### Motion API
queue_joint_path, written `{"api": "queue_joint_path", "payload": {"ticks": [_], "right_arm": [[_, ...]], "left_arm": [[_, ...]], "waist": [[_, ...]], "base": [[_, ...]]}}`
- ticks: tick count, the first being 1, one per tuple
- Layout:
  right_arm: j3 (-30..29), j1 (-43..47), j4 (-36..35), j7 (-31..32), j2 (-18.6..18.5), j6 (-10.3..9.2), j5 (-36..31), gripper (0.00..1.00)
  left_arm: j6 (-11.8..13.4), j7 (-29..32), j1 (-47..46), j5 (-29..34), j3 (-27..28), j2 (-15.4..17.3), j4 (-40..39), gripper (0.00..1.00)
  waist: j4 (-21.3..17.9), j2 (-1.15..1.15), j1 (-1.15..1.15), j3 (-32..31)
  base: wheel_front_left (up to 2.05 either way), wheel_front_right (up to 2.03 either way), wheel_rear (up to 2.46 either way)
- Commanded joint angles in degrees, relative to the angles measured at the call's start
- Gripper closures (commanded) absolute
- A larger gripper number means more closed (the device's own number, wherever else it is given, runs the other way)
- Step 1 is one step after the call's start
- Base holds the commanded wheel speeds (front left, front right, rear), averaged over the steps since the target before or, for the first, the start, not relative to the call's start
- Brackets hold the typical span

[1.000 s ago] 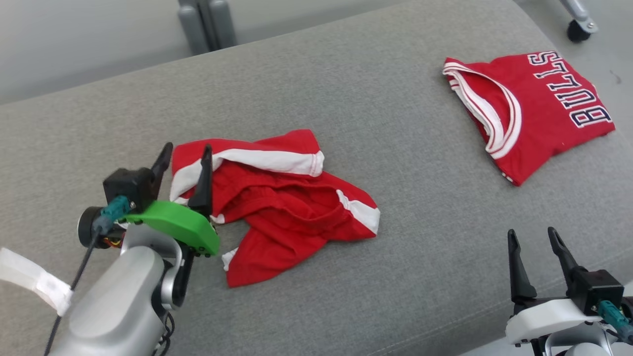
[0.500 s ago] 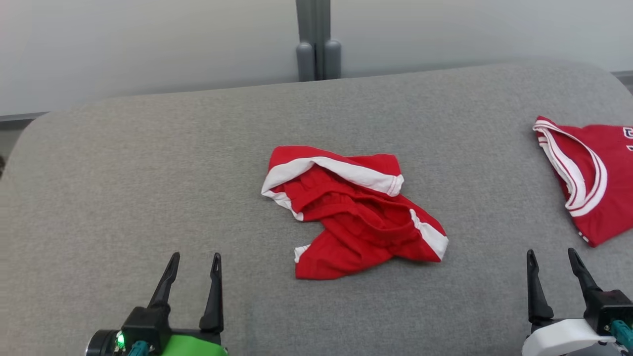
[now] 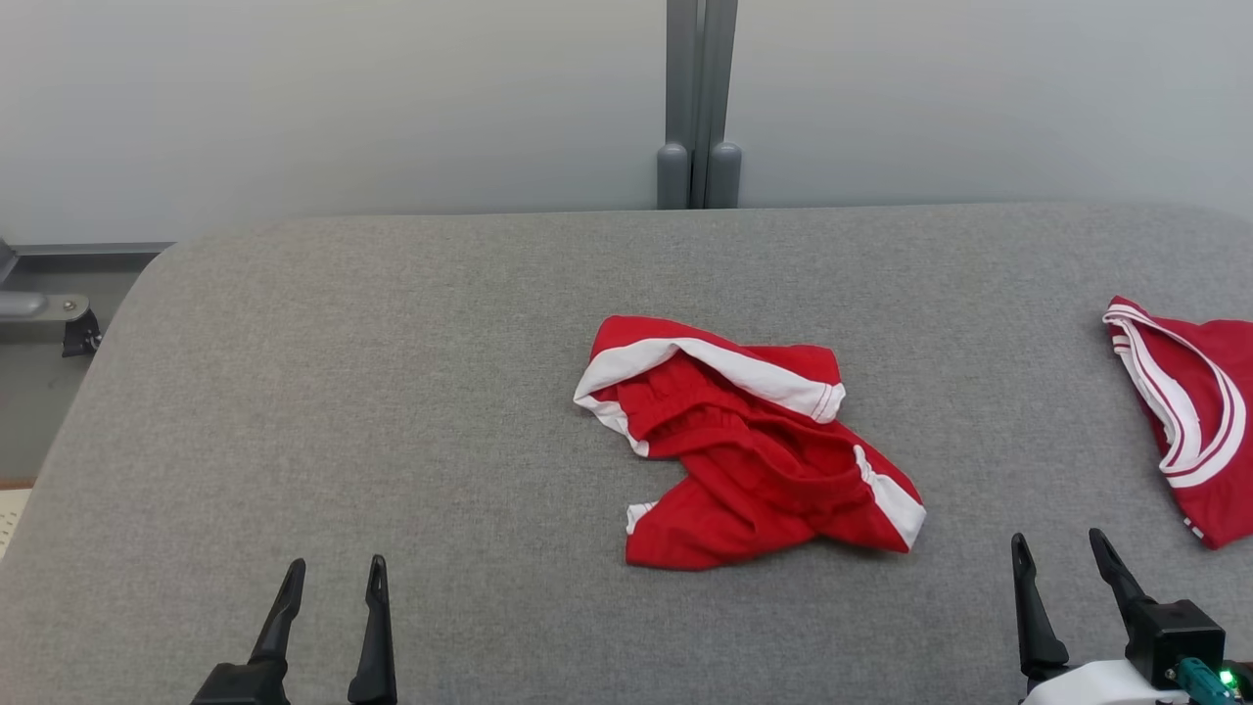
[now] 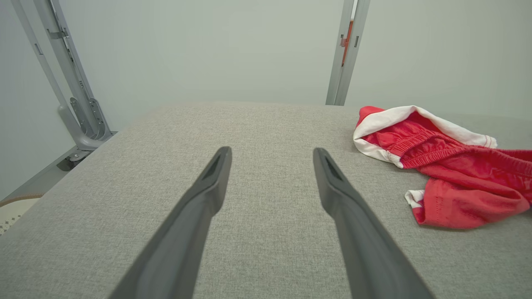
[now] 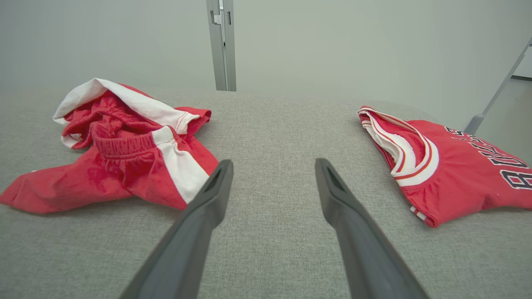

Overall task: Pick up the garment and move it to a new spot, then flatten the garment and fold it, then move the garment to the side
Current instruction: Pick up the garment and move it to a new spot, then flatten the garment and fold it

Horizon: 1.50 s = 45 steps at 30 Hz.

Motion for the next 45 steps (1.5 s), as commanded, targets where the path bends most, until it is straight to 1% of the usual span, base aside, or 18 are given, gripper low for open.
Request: {"api": "queue_joint_path", "payload": {"ticks": [1, 7, 9, 11, 13, 16, 19, 23, 27, 29, 31, 33, 35, 38, 45], "right_arm": [[0.0, 0.3, 0.1, 0.0, -0.1, -0.09, 0.2, 0.00], [0.4, -0.5, 0.1, 0.0, -0.1, -0.09, 0.2, 0.00], [0.5, -0.8, 0.1, 0.0, -0.1, -0.09, 0.3, 0.00], [0.6, -1.2, -0.1, 0.0, -0.1, -0.09, 0.3, 0.00], [0.7, -1.5, -0.2, 0.0, -0.1, -0.10, 0.1, 0.00], [1.3, -3.0, -0.6, 0.0, -0.1, -0.09, -0.2, 0.00], [1.8, -4.3, -0.8, 0.0, -0.1, -0.09, 0.1, 0.00], [2.5, -6.0, -0.8, 0.0, -0.1, -0.09, 0.8, 0.00], [3.5, -7.7, -0.6, 0.0, -0.1, -0.09, 1.9, 0.00], [3.8, -8.2, -0.5, 0.0, -0.1, -0.09, 2.5, 0.00], [4.4, -8.8, -0.3, 0.0, -0.1, -0.09, 3.2, 0.00], [4.7, -8.9, -0.2, 0.0, -0.1, -0.09, 4.0, 0.00], [4.7, -8.7, -0.1, 0.0, -0.1, -0.09, 4.6, 0.00], [4.3, -8.2, -0.1, 0.0, -0.1, -0.09, 5.1, 0.00], [4.4, -8.8, 0.2, 0.0, -0.1, -0.09, 5.1, 0.00]], "left_arm": [[-0.8, -0.2, 0.6, 0.4, 0.7, -0.3, 0.1, 0.00], [-2.8, -0.2, -0.4, 1.6, 2.1, -1.4, 0.4, 0.00], [-3.3, -0.2, -1.1, 1.3, 1.9, -1.6, 0.8, 0.00], [-3.7, -0.2, -2.9, 0.2, 0.6, -1.8, 0.9, 0.00], [-4.3, -0.2, -5.2, -0.6, -3.1, -1.9, 1.8, 0.00], [-4.6, -0.1, -11.6, -1.4, -9.6, -1.8, 4.1, 0.00], [-4.8, 2.1, -19.2, -3.0, -15.8, -1.8, 5.5, 0.00], [-4.8, 9.2, -29.2, -7.1, -25.0, -1.8, 8.0, 0.00], [-4.8, 16.8, -36.2, -14.7, -31.4, -1.8, 10.1, 0.00], [-4.2, 20.2, -38.7, -17.3, -33.8, -1.7, 11.9, 0.00], [-2.7, 24.0, -40.7, -18.2, -35.9, -1.7, 15.0, 0.00], [-1.5, 27.2, -40.7, -21.2, -36.6, -1.7, 17.5, 0.00], [-0.5, 29.6, -41.0, -21.8, -37.6, -1.8, 19.2, 0.00], [0.0, 31.7, -41.1, -22.4, -38.3, -1.7, 20.9, 0.00], [0.6, 32.5, -43.0, -23.1, -37.6, -1.7, 24.0, 0.00]], "waist": [[-0.2, 0.00, 0.00, 0.1], [-1.0, 0.00, 0.00, 0.5], [-1.4, 0.00, 0.00, 0.9], [-1.8, 0.00, 0.00, 1.5], [-2.3, 0.00, 0.00, 2.3], [-3.7, 0.00, 0.00, 3.9], [-5.7, 0.00, 0.00, 5.6], [-8.9, 0.00, 0.00, 7.7], [-13.0, 0.00, 0.00, 9.7], [-15.0, 0.00, 0.00, 10.4], [-17.4, 0.00, 0.00, 11.0], [-19.3, 0.00, 0.00, 11.2], [-20.7, 0.00, 0.00, 11.4], [-21.9, 0.00, 0.00, 11.8], [-23.2, 0.00, 0.00, 12.3]], "base": [[0.00, 0.00, 0.00], [0.00, 0.00, 0.00], [0.00, 0.00, 0.00], [0.00, 0.00, 0.00], [0.00, 0.00, 0.00], [0.00, 0.00, 0.00], [0.00, 0.00, 0.00], [0.00, 0.00, 0.00], [0.00, 0.00, 0.00], [0.00, 0.00, 0.00], [0.00, 0.00, 0.00], [0.00, 0.00, 0.00], [0.00, 0.00, 0.00], [0.00, 0.00, 0.00], [0.00, 0.00, 0.00]]}}
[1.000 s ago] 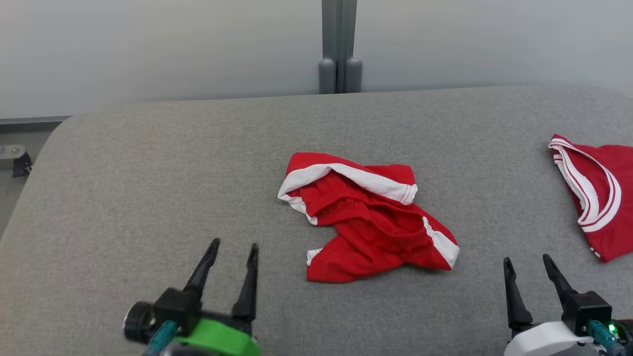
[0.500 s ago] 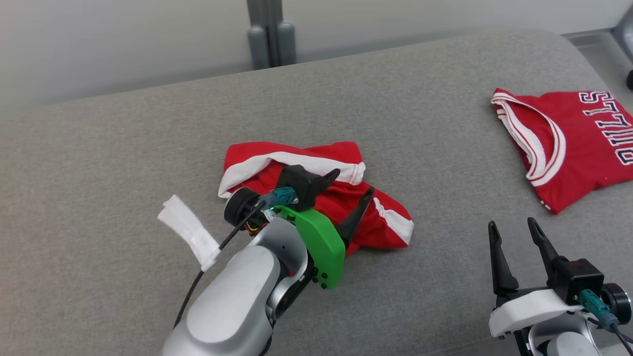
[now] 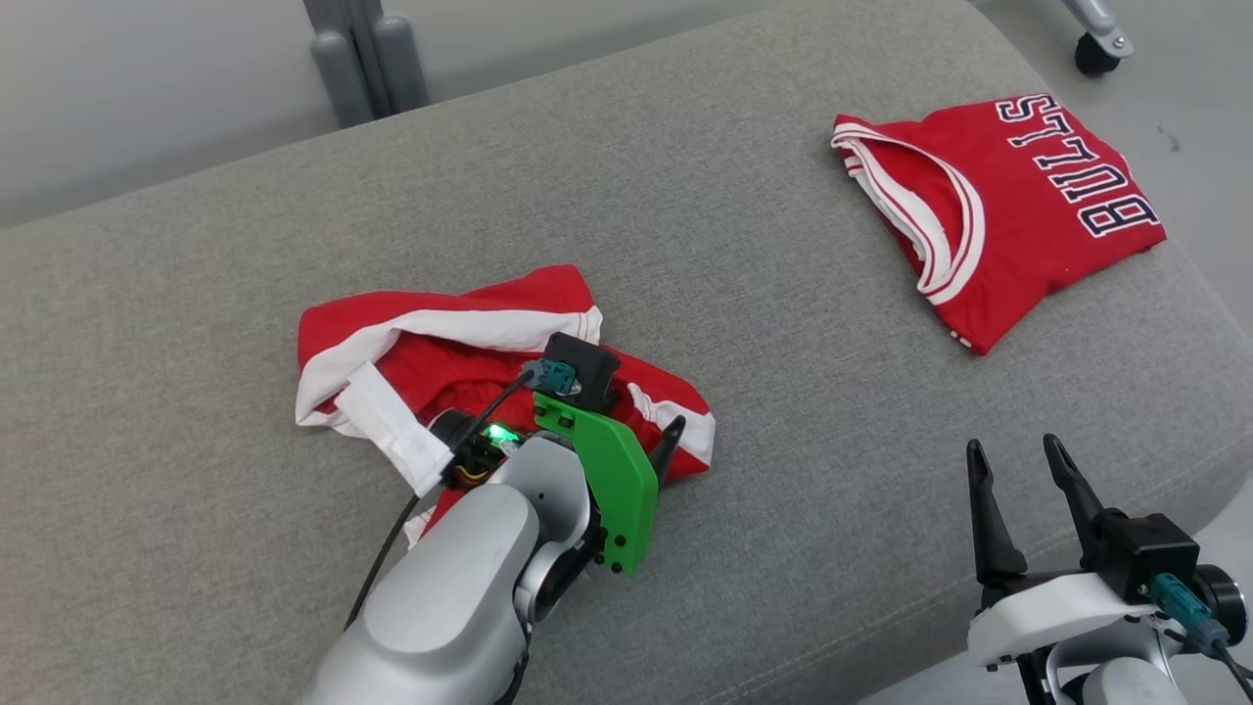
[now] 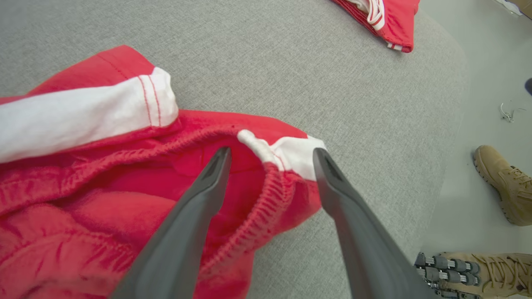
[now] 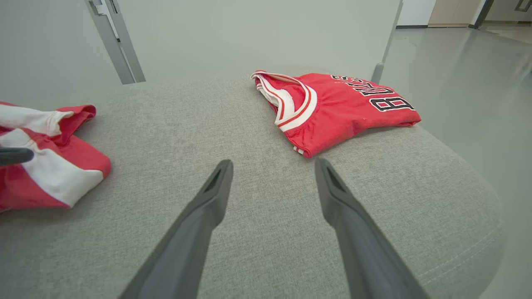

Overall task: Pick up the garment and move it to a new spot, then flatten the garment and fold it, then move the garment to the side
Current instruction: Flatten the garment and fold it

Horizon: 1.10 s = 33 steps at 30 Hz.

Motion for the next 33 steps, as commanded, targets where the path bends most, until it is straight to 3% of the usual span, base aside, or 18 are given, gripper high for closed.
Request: {"api": "queue_joint_path", "payload": {"ticks": [1, 2, 11, 23, 28, 33], "right_arm": [[0.2, -1.0, 0.1, 0.0, 0.0, -0.09, 0.3, 0.00], [0.2, -1.1, 0.2, 0.0, 0.0, -0.09, 0.2, 0.00], [-0.5, 0.4, 0.8, 0.0, 0.0, -0.09, -0.7, 0.00], [0.4, 0.1, 2.1, 0.0, 0.0, -0.09, -0.7, 0.00], [0.2, 1.0, 2.0, 0.0, 0.0, -0.09, 0.0, 0.00], [-0.9, 2.0, 1.9, 0.0, 0.0, -0.09, 0.0, 0.00]], "left_arm": [[0.0, 0.1, -1.2, -0.5, 0.2, 0.4, 1.0, 0.34], [-0.3, 0.1, -1.4, -1.1, 0.3, 0.3, 1.4, 1.00], [-2.3, -3.1, -7.6, -6.2, 5.1, 0.7, -0.8, 1.00], [-4.9, -3.7, -20.9, -11.2, 10.7, 5.5, -9.3, 1.00], [-5.2, -1.8, -16.3, -17.4, 8.1, 7.5, -15.7, 1.00], [-5.3, -1.5, -4.2, -22.0, 1.7, 13.6, -25.0, 1.00]], "waist": [[-0.9, 0.00, 0.00, 0.7], [-1.0, 0.00, 0.00, 0.6], [0.1, 0.00, 0.00, -1.6], [0.7, 0.00, 0.00, -4.0], [0.5, 0.00, 0.00, -4.2], [1.2, 0.00, 0.00, -4.3]], "base": [[0.00, 0.00, 0.00], [0.00, 0.00, 0.00], [0.00, 0.00, 0.00], [0.00, 0.00, 0.00], [0.00, 0.00, 0.00], [0.00, 0.00, 0.00]]}}
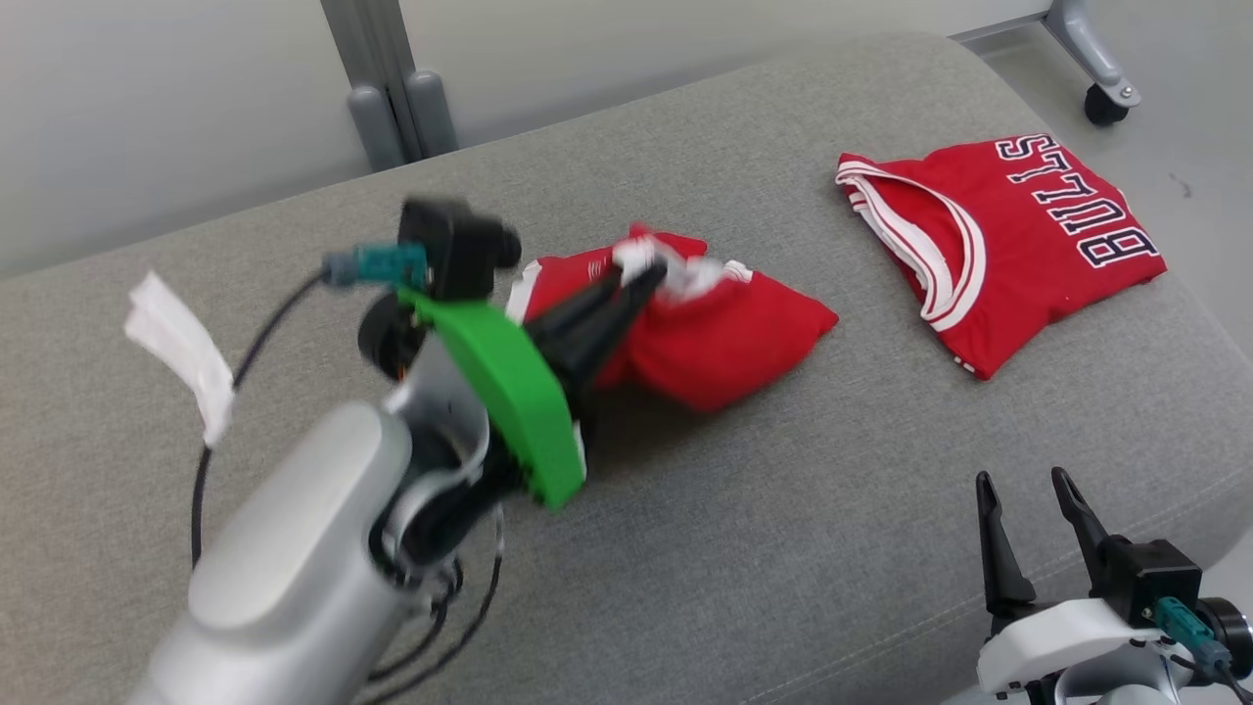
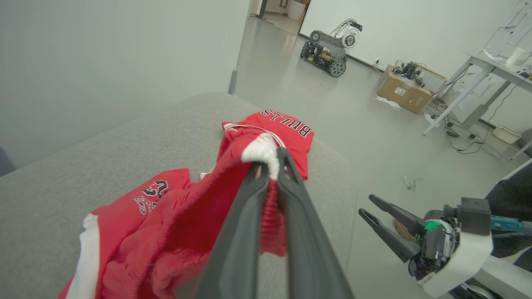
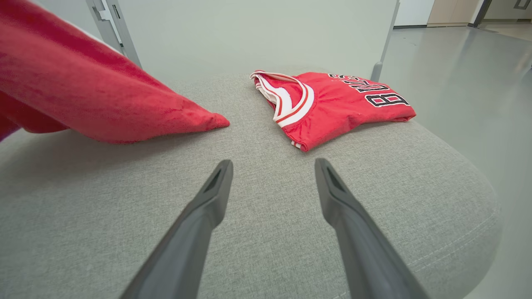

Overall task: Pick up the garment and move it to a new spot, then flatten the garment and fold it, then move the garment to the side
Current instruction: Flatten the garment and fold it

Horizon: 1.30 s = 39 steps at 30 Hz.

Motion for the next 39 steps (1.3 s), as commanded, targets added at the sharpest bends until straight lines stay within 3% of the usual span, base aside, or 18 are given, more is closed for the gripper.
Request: {"api": "queue_joint_path", "payload": {"ticks": [1, 6, 10, 14, 17, 18, 20, 24, 28, 30, 34, 39], "right_arm": [[-0.4, 0.8, -0.1, 0.0, -0.1, -0.09, 0.2, 0.00], [-2.6, 2.5, -0.2, 0.0, -0.1, -0.09, -0.6, 0.00], [-3.4, 3.6, 0.0, 0.0, -0.1, -0.09, -1.1, 0.00], [-3.7, 3.8, 0.0, 0.0, -0.1, -0.09, -1.6, 0.00], [-3.4, 3.4, 0.0, 0.0, -0.1, -0.09, -2.1, 0.00], [-3.3, 3.2, 0.1, 0.0, -0.1, -0.09, -2.3, 0.00], [-3.2, 2.7, 0.2, 0.0, -0.1, -0.09, -2.5, 0.00], [-3.3, 2.7, 0.2, 0.0, -0.1, -0.09, -2.7, 0.00], [-3.4, 3.7, 0.1, 0.0, -0.1, -0.09, -2.7, 0.00], [-3.5, 4.3, 0.0, 0.0, -0.1, -0.10, -2.5, 0.00], [-2.9, 3.8, 0.0, 0.0, -0.1, -0.09, -2.3, 0.00], [-1.5, 1.5, 0.2, 0.0, -0.1, -0.09, -2.0, 0.00]], "left_arm": [[-0.2, -0.1, 4.5, -1.4, -1.0, 2.1, -1.7, 1.00], [0.4, -1.9, 21.0, -4.9, -3.3, 9.4, -6.2, 1.00], [2.5, -6.6, 29.5, -2.1, -3.2, 14.3, -4.2, 1.00], [4.2, -13.0, 33.7, -2.8, -0.2, 15.0, 1.3, 1.00], [4.8, -16.8, 34.9, -2.6, 1.1, 13.5, 5.8, 1.00], [5.1, -18.0, 35.1, -2.9, 1.5, 12.9, 7.5, 0.63], [5.7, -19.7, 35.3, -2.7, 2.2, 12.4, 10.5, 0.00], [7.7, -22.5, 35.8, -4.1, 4.6, 11.3, 13.4, 0.00], [14.6, -23.0, 34.7, 0.4, 5.2, 15.0, 12.7, 0.00], [16.5, -24.9, 33.0, 1.5, 6.2, 14.7, 9.0, 0.00], [15.0, -24.3, 29.5, 5.1, 2.9, 13.7, 0.7, 0.00], [11.4, -19.5, 22.4, 8.2, -4.4, 7.3, -0.9, 0.00]], "waist": [[0.5, 0.00, 0.00, -0.1], [3.1, 0.00, 0.00, -0.6], [6.3, 0.00, 0.00, -0.9], [9.6, 0.00, 0.00, -1.2], [11.5, 0.00, 0.00, -1.5], [12.0, 0.00, 0.00, -1.5], [12.7, 0.00, 0.00, -1.7], [13.5, 0.00, 0.00, -2.1], [13.6, 0.00, 0.00, -2.3], [13.6, 0.00, 0.00, -2.4], [13.2, 0.00, 0.00, -1.4], [11.6, 0.00, 0.00, 0.8]], "base": [[0.00, 0.00, 0.00], [0.00, 0.00, 0.00], [0.00, 0.00, 0.00], [0.00, 0.00, 0.00], [0.00, 0.00, 0.00], [0.00, 0.00, 0.00], [0.00, 0.00, 0.00], [0.00, 0.00, 0.00], [0.00, 0.00, 0.00], [0.00, 0.00, 0.00], [0.00, 0.00, 0.00], [0.00, 0.00, 0.00]]}}
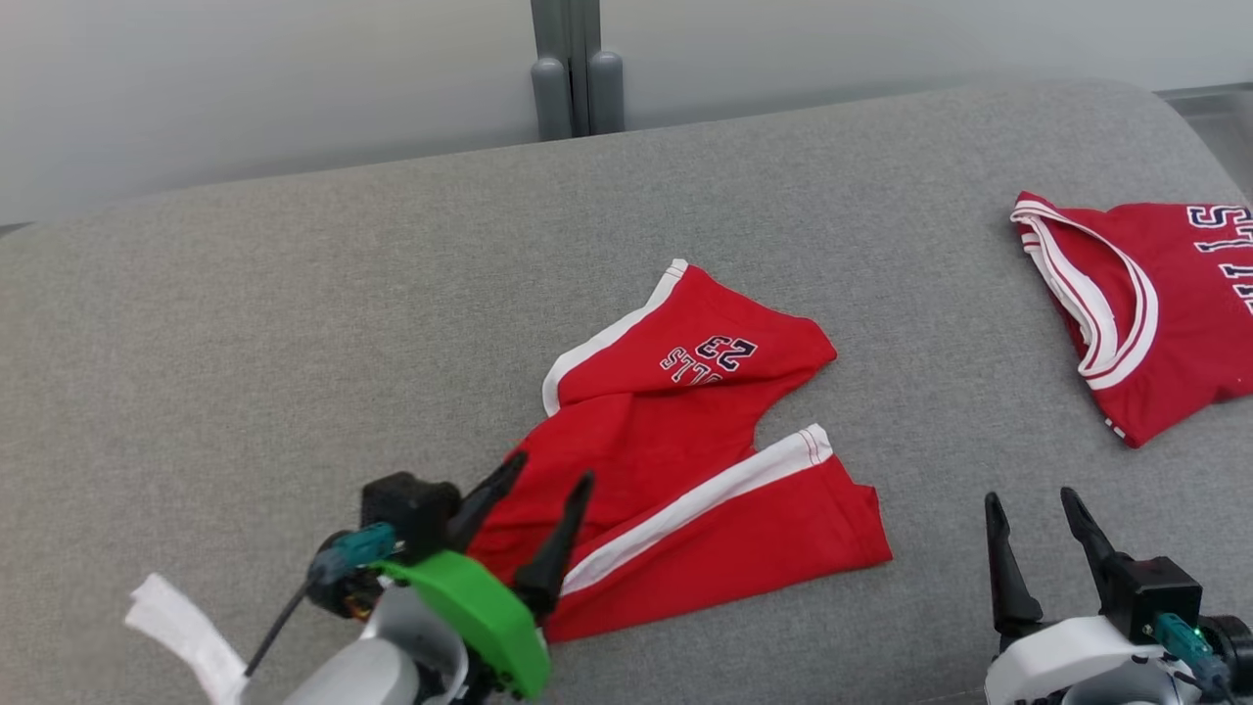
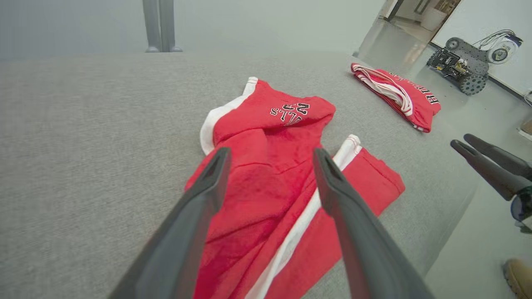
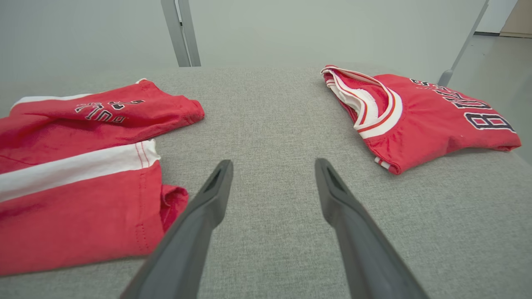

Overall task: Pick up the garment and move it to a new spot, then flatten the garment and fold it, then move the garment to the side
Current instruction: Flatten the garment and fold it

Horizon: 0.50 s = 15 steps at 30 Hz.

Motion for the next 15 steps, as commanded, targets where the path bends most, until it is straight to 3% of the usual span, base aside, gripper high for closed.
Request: {"api": "queue_joint_path", "payload": {"ticks": [1, 8, 15], "right_arm": [[0.5, -1.1, 0.0, 0.0, -0.1, -0.09, 0.3, 0.00], [1.2, -2.9, 0.3, 0.0, -0.1, -0.09, 0.8, 0.00], [0.8, -2.3, 0.5, 0.0, -0.1, -0.09, 1.2, 0.00]], "left_arm": [[-1.4, 1.0, -2.0, 0.0, -1.6, -2.4, 1.5, 0.00], [-6.2, 3.7, -9.2, 2.4, -7.2, -9.3, 14.7, 0.00], [-9.1, 2.9, -12.5, 3.0, -9.3, -12.6, 23.2, 0.00]], "waist": [[-1.6, 0.00, 0.00, 1.6], [-5.3, 0.00, 0.00, 3.7], [-6.6, 0.00, 0.00, 4.4]], "base": [[0.00, 0.00, 0.00], [0.00, 0.00, 0.00], [0.00, 0.00, 0.00]]}}
